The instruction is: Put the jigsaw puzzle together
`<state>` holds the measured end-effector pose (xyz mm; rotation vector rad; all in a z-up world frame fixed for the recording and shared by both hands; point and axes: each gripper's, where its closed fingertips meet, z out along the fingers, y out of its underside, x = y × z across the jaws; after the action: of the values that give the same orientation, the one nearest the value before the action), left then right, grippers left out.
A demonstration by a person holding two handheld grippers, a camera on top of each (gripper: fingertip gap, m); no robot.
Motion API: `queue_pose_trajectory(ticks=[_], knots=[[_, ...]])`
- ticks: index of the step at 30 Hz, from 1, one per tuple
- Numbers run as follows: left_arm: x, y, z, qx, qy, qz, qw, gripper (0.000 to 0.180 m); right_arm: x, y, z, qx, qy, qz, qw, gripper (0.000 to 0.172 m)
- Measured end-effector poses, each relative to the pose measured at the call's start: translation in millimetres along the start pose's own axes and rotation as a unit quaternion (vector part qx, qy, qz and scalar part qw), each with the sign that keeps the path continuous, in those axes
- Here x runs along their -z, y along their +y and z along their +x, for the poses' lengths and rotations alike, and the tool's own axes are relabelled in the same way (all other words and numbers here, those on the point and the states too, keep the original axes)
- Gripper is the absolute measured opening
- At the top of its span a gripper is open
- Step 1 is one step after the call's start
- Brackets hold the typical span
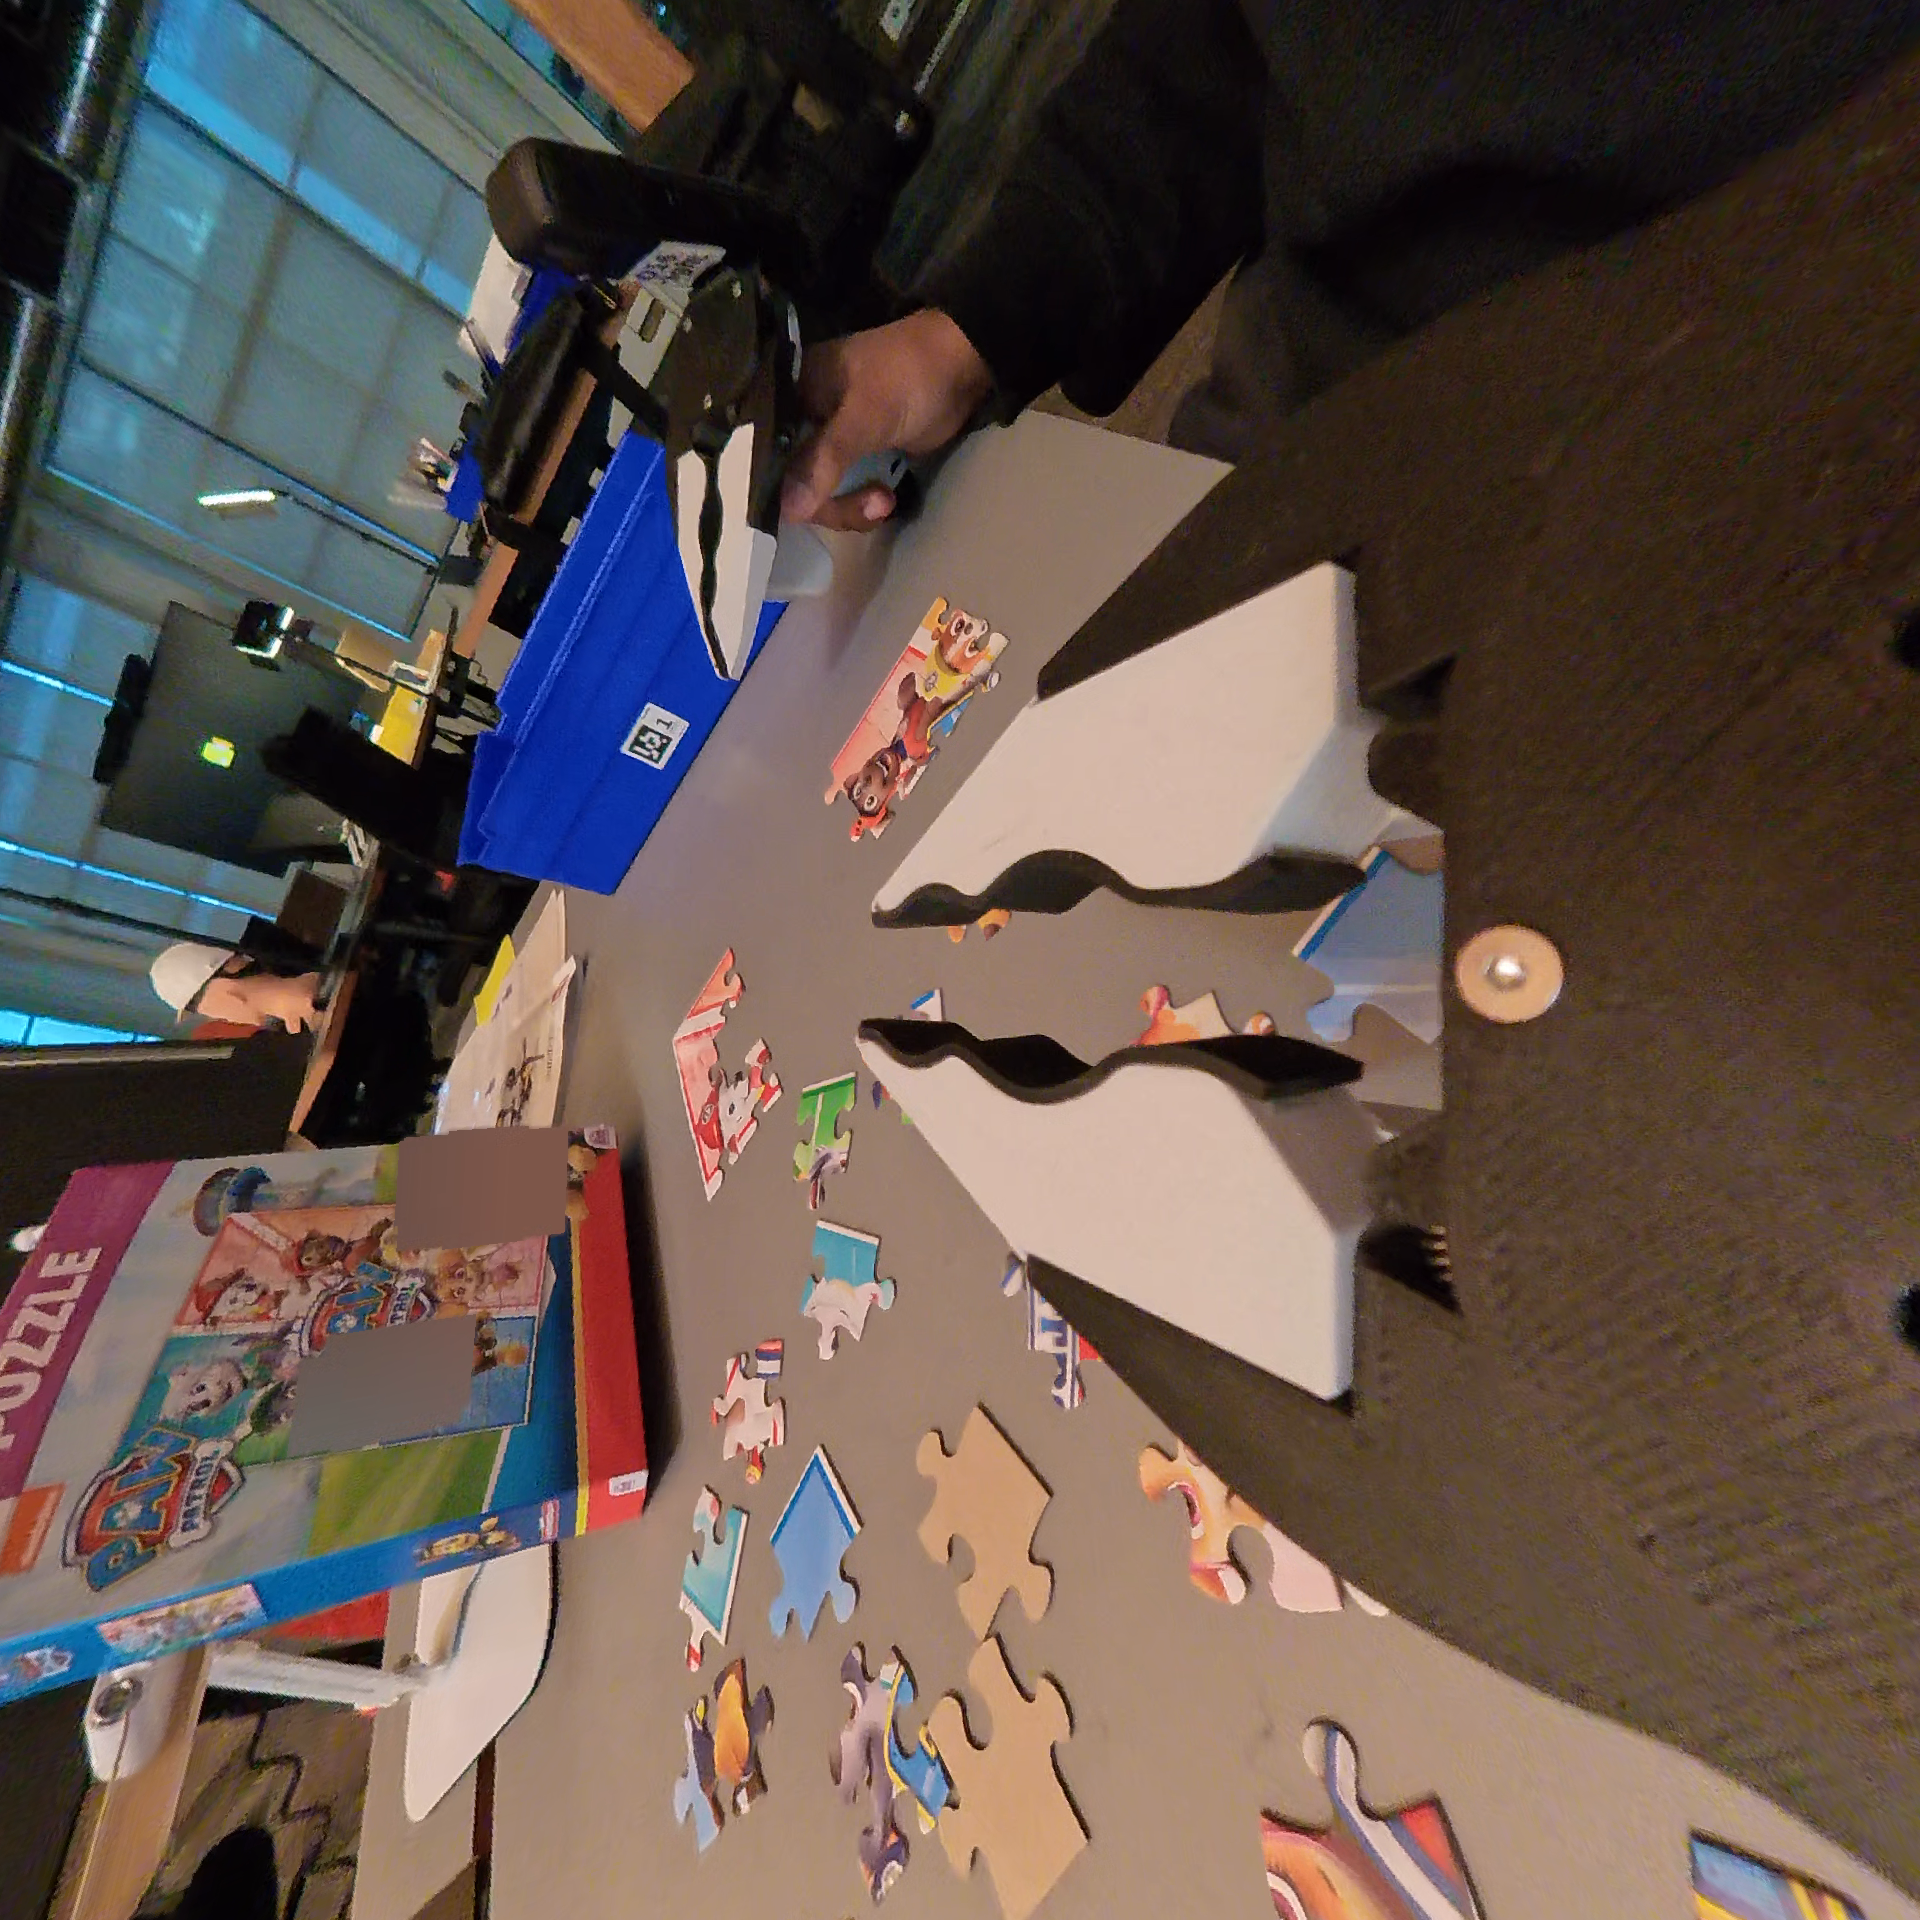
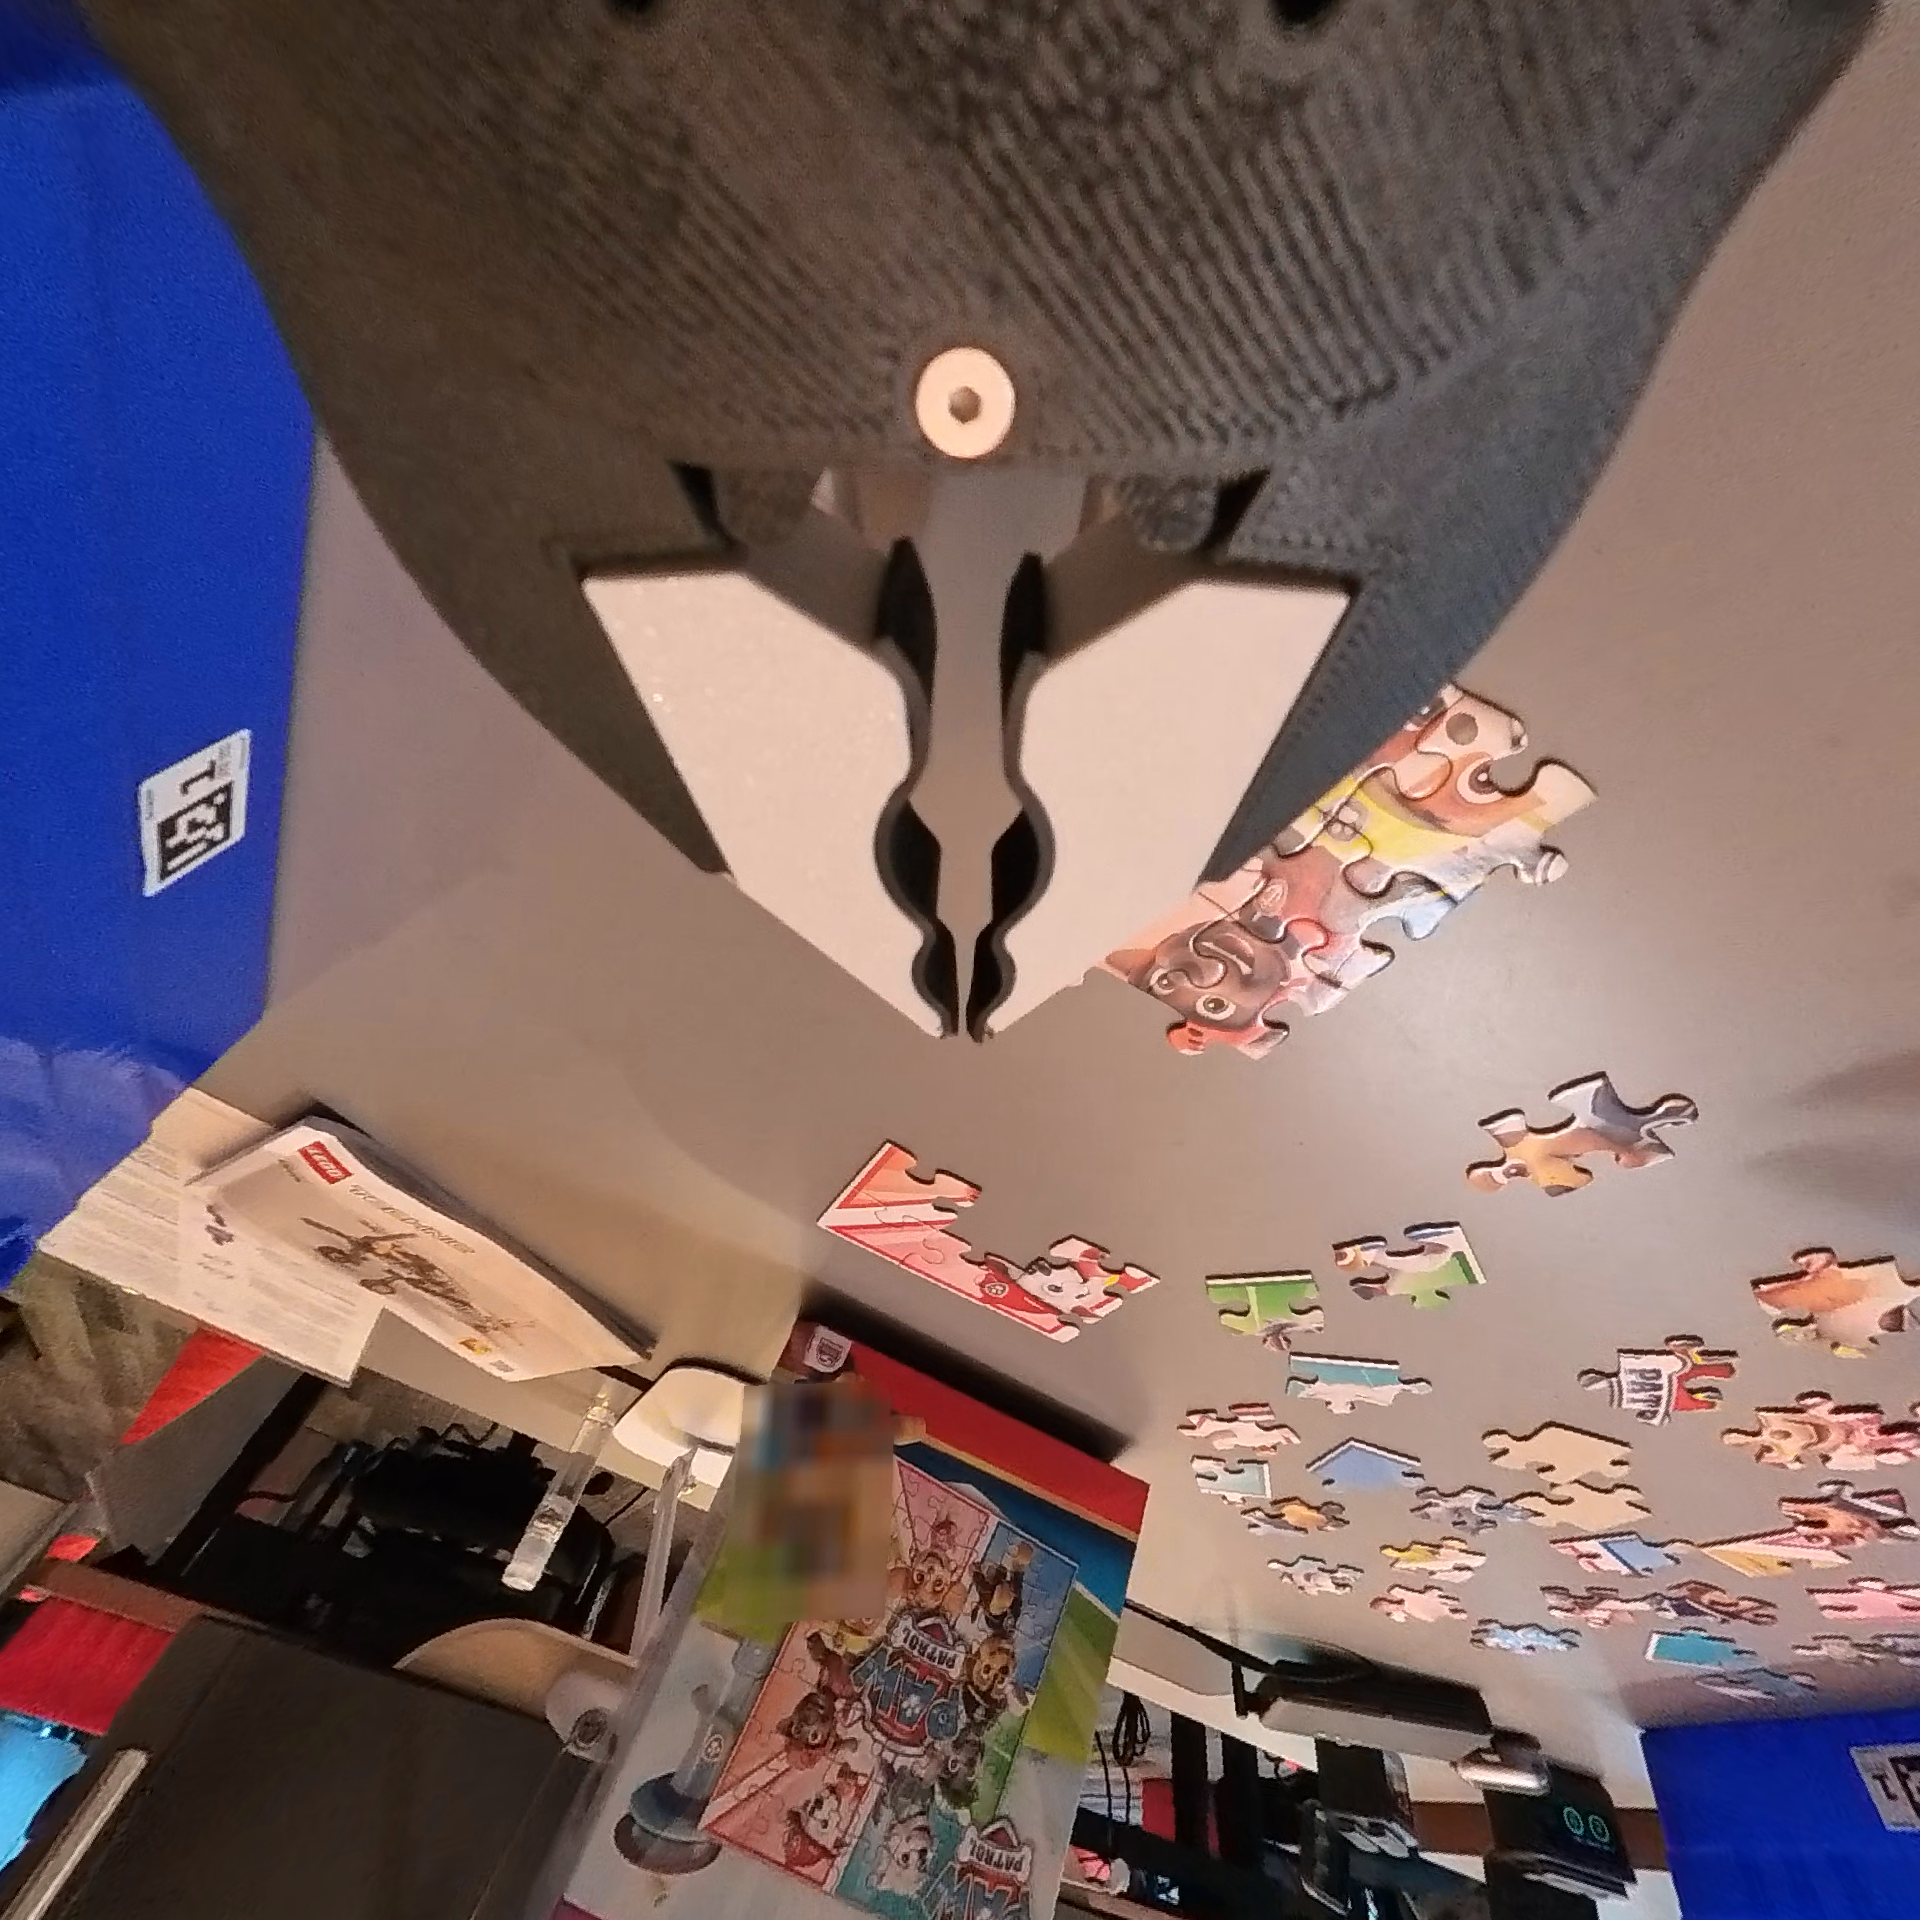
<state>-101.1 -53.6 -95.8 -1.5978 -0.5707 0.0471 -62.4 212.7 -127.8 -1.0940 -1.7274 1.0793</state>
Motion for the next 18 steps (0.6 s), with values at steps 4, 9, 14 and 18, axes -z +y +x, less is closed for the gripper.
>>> queue_pose_trajectory(ticks=[4, 9, 14, 18], knots=[[3.4, -4.8, -5.6, 0.006, -0.003, 0.029, 1.0, 0.015, 0.5, -0.7, -0.1, -0.004, -0.003, 0.003, 1.0, 0.0], [9.8, -13.1, -7.4, -0.004, -0.007, 0.061, 0.998, 0.016, 0.5, -0.5, 1.5, -0.015, -0.006, 0.003, 1.0, 0.0], [14.4, -21.5, -6.4, -0.029, -0.023, 0.075, 0.997, 0.016, -0.8, 0.9, 2.0, -0.017, -0.006, -0.003, 1.0, 0.0], [14.8, -23.9, -2.0, -0.05, -0.032, 0.073, 0.996, 0.016, -3.2, 3.8, 0.9, -0.013, -0.006, -0.014, 1.0, 0.0]])
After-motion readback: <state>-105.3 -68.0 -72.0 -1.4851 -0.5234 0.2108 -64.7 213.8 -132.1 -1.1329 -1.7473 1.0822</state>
